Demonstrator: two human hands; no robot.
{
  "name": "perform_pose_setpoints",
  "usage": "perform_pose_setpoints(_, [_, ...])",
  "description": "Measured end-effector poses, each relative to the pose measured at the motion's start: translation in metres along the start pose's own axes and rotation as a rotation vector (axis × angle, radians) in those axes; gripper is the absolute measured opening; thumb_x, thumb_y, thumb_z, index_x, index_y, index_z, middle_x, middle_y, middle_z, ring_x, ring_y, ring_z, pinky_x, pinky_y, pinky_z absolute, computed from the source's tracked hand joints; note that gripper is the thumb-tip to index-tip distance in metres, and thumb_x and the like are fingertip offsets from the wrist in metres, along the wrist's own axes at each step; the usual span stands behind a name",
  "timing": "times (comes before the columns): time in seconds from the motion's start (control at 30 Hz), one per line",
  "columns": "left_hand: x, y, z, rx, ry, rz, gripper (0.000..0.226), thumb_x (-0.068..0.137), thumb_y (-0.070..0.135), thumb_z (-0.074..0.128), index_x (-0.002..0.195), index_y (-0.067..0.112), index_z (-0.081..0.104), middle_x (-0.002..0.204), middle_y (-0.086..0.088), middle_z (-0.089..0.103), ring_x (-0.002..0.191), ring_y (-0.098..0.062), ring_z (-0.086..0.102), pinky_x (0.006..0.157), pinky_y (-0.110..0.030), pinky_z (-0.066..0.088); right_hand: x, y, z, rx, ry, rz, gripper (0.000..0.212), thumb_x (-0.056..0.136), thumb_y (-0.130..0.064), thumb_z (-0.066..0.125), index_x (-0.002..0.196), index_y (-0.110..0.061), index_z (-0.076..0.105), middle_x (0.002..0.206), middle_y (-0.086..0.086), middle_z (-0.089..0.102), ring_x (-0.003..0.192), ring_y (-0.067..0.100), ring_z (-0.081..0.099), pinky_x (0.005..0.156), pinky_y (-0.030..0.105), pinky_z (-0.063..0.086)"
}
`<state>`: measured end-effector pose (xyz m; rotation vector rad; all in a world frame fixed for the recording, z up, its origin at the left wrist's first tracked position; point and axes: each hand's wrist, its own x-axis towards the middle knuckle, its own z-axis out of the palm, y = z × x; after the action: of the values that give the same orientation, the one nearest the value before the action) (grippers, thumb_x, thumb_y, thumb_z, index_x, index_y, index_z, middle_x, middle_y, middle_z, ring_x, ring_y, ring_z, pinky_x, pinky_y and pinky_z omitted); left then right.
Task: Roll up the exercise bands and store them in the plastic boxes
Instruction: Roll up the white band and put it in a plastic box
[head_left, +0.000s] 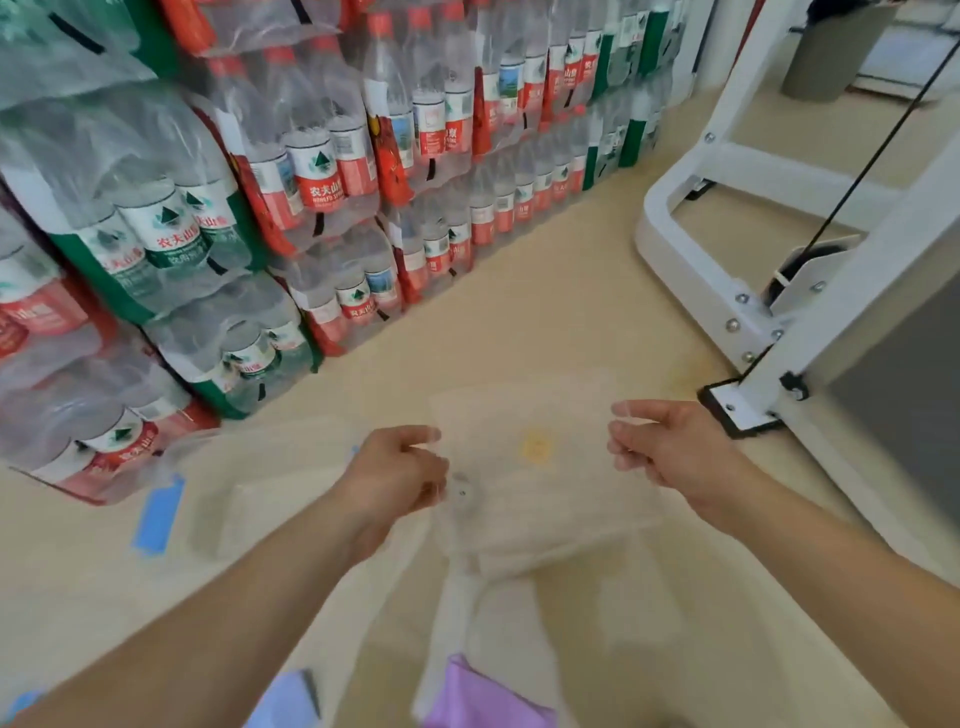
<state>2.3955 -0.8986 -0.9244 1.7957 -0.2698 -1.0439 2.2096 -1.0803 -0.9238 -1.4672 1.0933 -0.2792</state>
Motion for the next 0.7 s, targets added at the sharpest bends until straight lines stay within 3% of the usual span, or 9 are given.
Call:
perform_pose_setpoints(0.13, [0.011,-0.042,0.009,0.128,0.14,0.032,0.03,0.086,0.001,0.062,0.115,0.003,0.058,0.053,0.001,0.056,0.064,-0.026,0.058,0.082,-0.042,0.057,0.019,0.035,0.012,-0.212,0.062,-0.01,0.03,0.094,-0.01,0.052,0.124,-0.008,0.06,0.07,-0.003,0.055,0.061,0.014,0.055,0.048,0.016,0.04])
perform_pose_setpoints(0.2, [0.016,-0.057,0.01,0.198,0.183,0.028,0.025,0.084,0.007,0.064,0.109,0.008,0.06,0.041,0.009,0.054,0.062,-0.025,0.06,0.087,-0.047,0.055,0.028,0.051,0.02,-0.33,0.08,-0.037,0.033,0.095,-0.01,0.05,0.127,-0.01,0.06,0.068,-0.009,0.05,0.071,0.018,0.053,0.065,0.019,0.045])
perform_pose_setpoints(0.3, [0.024,-0.07,0.013,0.293,0.239,0.03,0.03,0.084,0.014,0.066,0.112,0.008,0.062,0.038,0.011,0.053,0.062,-0.024,0.063,0.086,-0.043,0.056,0.035,0.064,0.031,-0.47,0.134,-0.077,0.034,0.095,-0.014,0.051,0.127,-0.012,0.06,0.071,-0.01,0.049,0.084,0.017,0.051,0.083,0.025,0.041])
perform_pose_setpoints(0.4, [0.031,-0.076,0.016,0.374,0.28,0.039,0.031,0.085,0.018,0.065,0.115,0.008,0.063,0.049,0.007,0.059,0.066,-0.024,0.066,0.082,-0.033,0.055,0.038,0.069,0.038,-0.519,0.186,-0.072,0.032,0.094,-0.016,0.054,0.124,-0.012,0.063,0.094,0.005,0.065,0.101,0.022,0.06,0.096,0.029,0.043])
perform_pose_setpoints(0.53, [0.035,-0.081,0.019,0.387,0.28,0.024,0.031,0.086,0.02,0.065,0.115,0.009,0.063,0.061,-0.004,0.065,0.063,-0.022,0.064,0.071,-0.026,0.05,0.042,0.074,0.038,-0.509,0.223,-0.115,0.03,0.094,-0.018,0.054,0.122,-0.014,0.065,0.065,-0.009,0.049,0.08,0.016,0.052,0.088,0.028,0.044])
perform_pose_setpoints(0.7, [0.035,-0.081,0.018,0.385,0.287,0.019,0.025,0.085,0.021,0.068,0.107,0.011,0.063,0.067,0.003,0.061,0.063,-0.024,0.068,0.075,-0.033,0.057,0.042,0.085,0.039,-0.572,0.233,-0.145,0.031,0.095,-0.021,0.052,0.124,-0.015,0.063,0.07,-0.005,0.052,0.083,0.017,0.053,0.088,0.028,0.044])
